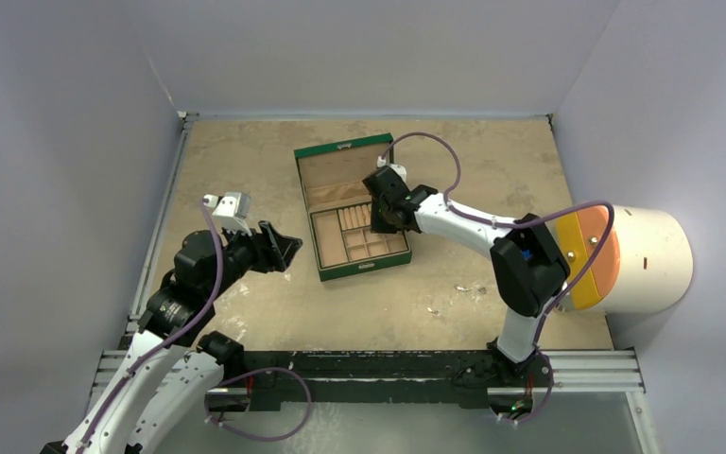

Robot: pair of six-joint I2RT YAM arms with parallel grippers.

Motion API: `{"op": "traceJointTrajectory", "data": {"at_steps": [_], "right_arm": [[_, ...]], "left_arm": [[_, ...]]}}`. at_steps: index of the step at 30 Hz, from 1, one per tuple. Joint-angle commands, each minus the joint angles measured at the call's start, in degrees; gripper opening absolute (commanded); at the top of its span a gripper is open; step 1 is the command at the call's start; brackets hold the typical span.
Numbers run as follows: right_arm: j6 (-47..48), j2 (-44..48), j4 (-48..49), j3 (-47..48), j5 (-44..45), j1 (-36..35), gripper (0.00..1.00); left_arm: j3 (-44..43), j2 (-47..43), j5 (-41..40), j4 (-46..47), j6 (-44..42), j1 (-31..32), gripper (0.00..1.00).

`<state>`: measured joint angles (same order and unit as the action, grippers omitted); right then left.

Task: Organize the mixed jewelry

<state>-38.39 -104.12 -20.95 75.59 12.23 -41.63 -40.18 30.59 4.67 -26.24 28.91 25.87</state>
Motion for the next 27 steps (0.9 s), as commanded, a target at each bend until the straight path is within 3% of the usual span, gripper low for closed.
{"op": "traceJointTrajectory", "data": {"at_steps": [1,8,19,27], "right_arm": [[0.08,3.39,1.17,-1.13,-0.45,-0.53,0.06],[-0.36,3.77,1.22,-2.38,0.0,-0.65,0.07],[-0.12,5.44,-0.21,-1.41,-0.06,-0.68,0.23],[0.42,14.13,-2.34,-6.09,1.96,-0.65,0.23]], "left_arm": [[-1.11,0.03,-0.3,1.63,0.01,-0.56,0.66],[-1.04,0.17,-0.27,1.6,0.03,-0.56,0.66],[-1.12,0.08,-0.16,1.61,0.01,-0.56,0.66],[-1.06,0.04,-0.28,1.61,0.01,-0.56,0.66]]}}
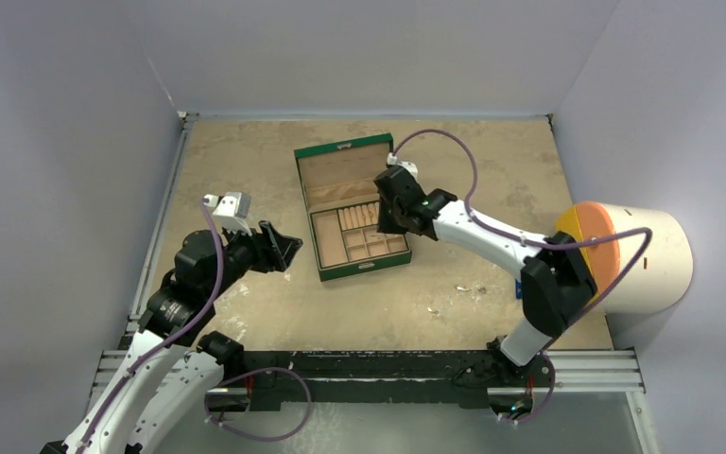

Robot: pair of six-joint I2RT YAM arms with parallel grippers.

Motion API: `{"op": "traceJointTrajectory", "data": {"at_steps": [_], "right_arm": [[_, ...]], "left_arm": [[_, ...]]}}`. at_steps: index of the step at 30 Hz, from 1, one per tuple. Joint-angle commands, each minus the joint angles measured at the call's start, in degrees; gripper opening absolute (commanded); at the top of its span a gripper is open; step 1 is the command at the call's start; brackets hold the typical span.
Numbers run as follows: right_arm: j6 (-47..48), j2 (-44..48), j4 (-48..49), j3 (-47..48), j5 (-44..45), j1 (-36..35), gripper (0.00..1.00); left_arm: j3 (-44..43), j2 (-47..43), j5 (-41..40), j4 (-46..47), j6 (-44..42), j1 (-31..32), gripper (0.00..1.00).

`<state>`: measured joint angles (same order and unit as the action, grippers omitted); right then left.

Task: Organize the mixed jewelry

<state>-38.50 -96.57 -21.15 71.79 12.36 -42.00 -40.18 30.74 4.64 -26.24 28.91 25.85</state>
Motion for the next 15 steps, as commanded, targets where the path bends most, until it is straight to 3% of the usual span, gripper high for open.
{"op": "traceJointTrajectory", "data": {"at_steps": [1,15], "right_arm": [[0.47,8.09,-2.61,-3.38,2.2,-0.3,0.23],[-5.29,31.28,-9.35,-25.7,2.8,-0.31,0.25]], "left_arm": [[-1.11,-0.12,-0.3,1.59,0.01,-0.53,0.66],[-1.09,0.94,-0.16,1.62,0.01,-0.53,0.66]]}}
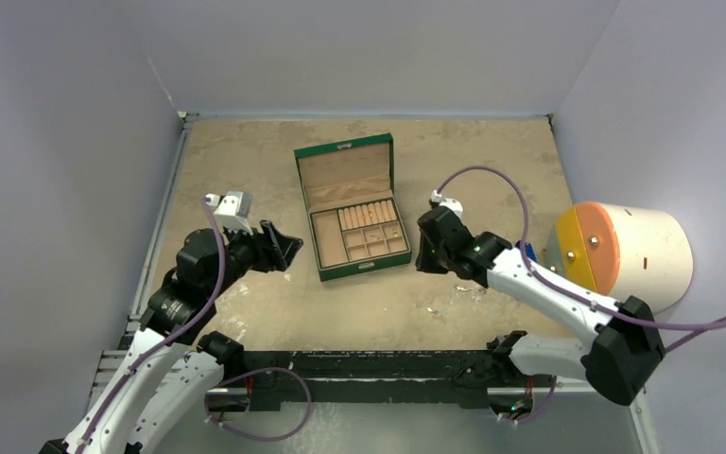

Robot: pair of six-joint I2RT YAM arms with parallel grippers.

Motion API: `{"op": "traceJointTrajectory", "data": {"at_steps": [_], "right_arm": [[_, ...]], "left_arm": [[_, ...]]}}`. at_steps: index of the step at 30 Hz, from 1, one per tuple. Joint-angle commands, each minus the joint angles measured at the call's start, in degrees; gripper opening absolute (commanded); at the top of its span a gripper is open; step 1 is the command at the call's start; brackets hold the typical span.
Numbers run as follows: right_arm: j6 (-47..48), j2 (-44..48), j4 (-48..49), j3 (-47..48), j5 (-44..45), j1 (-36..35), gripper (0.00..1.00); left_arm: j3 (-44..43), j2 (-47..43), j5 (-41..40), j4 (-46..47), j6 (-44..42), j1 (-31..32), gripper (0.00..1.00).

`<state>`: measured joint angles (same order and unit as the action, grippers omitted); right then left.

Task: Organize the mixed jewelry

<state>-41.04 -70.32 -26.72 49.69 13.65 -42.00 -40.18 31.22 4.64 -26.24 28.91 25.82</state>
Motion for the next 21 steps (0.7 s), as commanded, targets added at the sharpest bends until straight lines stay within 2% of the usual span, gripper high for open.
{"op": "traceJointTrajectory", "data": {"at_steps": [1,9,21], "right_arm": [[-3.56,6.35,-4.4,-4.91,1.33,-0.34,0.25],[-7.61,11.7,-6.08,-13.18,-1.63,-0.78,0.24],[-9.04,5.36,-3.21,-15.87,-1.43,-2.1,0.26]], "left_arm": [[-1.04,0.57,-0.13,1.63,0.01,-0.51,0.66],[-1.14,0.61,-0.12,1.63,-0.03,-0.51,0.66],[-1.05,0.24,-0.01,1.64,0.1,-0.51,0.66]]}}
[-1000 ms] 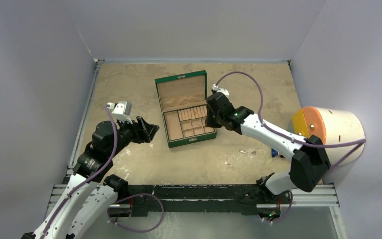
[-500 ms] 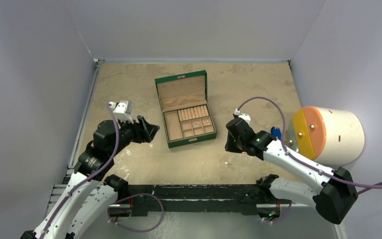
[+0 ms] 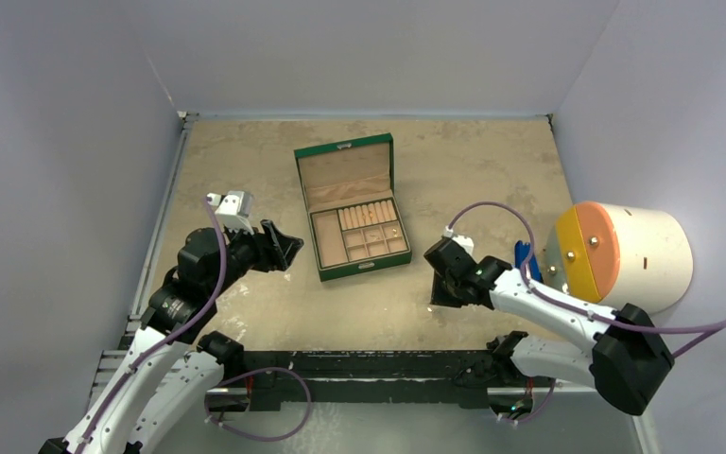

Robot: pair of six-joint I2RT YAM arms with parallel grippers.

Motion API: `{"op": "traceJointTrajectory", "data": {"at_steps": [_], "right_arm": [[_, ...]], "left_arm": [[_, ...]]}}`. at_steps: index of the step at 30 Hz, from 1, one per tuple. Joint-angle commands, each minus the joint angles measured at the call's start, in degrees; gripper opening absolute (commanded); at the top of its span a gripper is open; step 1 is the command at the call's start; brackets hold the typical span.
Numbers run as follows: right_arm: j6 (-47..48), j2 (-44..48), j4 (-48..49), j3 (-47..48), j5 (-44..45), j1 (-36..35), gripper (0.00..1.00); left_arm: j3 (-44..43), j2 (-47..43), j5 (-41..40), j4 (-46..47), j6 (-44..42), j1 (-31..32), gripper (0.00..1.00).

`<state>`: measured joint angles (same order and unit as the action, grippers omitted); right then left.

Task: Organize the mixed jewelry

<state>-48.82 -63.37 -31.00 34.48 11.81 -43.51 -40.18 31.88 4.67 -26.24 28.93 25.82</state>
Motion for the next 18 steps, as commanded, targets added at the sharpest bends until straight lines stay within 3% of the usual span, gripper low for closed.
{"op": "traceJointTrajectory", "data": {"at_steps": [1,18], "right_arm": [[-1.33,-2.08,1.3,-0.98,0.4,-0.62,0.26],[-3.17,-4.89,3.52,-3.36,-2.49,-3.72,0.27]], "left_arm": [[-0.97,-0.46,-0.02,1.63,0.08,-0.51,0.66],[-1.03,-0.33,0.23,1.72,0.08,-0.51,0.66]]}}
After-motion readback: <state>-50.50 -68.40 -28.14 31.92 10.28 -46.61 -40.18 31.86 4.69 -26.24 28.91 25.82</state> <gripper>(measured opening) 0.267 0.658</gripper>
